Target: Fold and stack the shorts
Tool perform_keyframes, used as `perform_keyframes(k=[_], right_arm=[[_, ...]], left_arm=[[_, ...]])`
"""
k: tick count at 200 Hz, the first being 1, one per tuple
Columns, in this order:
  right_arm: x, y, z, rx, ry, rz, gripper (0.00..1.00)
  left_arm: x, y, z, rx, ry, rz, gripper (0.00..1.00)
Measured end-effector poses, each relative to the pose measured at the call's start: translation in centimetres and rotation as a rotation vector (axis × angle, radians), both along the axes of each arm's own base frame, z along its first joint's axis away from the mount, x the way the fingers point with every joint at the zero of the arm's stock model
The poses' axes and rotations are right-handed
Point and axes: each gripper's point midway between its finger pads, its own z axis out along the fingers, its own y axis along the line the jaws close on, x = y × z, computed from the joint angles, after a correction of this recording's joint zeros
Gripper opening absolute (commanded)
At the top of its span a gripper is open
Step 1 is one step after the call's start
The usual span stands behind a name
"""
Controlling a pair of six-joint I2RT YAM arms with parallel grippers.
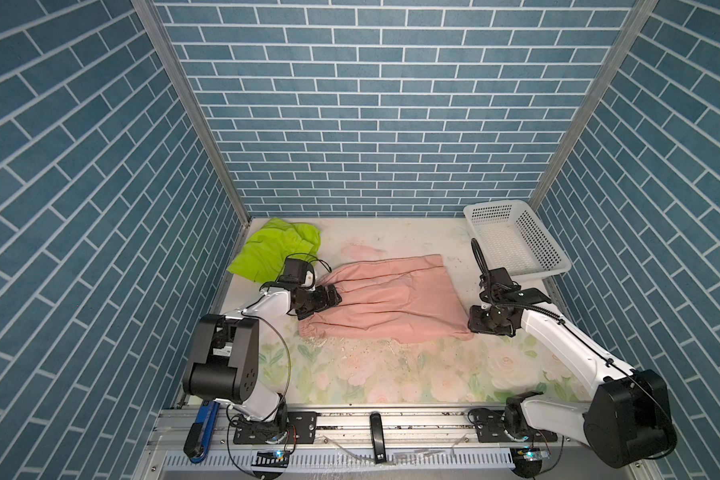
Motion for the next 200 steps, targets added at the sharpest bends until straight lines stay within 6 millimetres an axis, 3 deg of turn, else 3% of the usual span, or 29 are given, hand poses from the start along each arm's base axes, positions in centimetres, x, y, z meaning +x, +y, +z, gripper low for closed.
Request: perform_keyframes(k=[21, 43, 63, 79, 102, 128, 144, 160, 200], right_arm=[[0.7, 0.4, 1.2, 0.03, -0.053, 0.001, 0.64], [3.0, 1.4, 2.3, 0.049, -0.106, 0.021, 0.65], [5.6, 2.8, 1.1, 0.074, -0.099, 0.038, 0.66], [6.1, 3.2, -0.7, 0.077, -0.063, 0.04, 0.67], [5.0, 2.5, -2.0, 0.052, -0.027, 0.033, 0.68], [4.1, 2.1, -2.3, 0.044, -0.013, 0.022, 0.68], [2.8, 1.6, -2.1, 0.048, -0.011, 0.004, 0.67], [1.2, 1.0, -1.6, 0.052, -0.009, -0.017, 0.67], [-0.8, 0.3, 1.7, 0.096, -0.084, -0.072, 0.63]], left_arm=[[-0.3, 0.4, 1.5, 0.014, 0.008, 0.004, 1.0], [-0.3, 1.3, 5.2, 0.041, -0.041, 0.025, 1.0], [-1.0, 2.8, 8.7, 0.043, -0.11, 0.072, 1.0], [-2.3, 4.7, 10.0, 0.043, -0.133, 0.135, 1.0], [-5.5, 6.1, 7.9, 0.026, -0.084, 0.221, 1.0], [-10.0, 5.3, 2.9, -0.038, 0.055, 0.268, 1.0], [-11.8, 5.0, 1.2, -0.063, 0.101, 0.293, 1.0], [-11.9, 4.8, 1.1, -0.087, 0.089, 0.313, 1.0], [-9.5, 4.5, 1.8, -0.146, 0.011, 0.344, 0.99]])
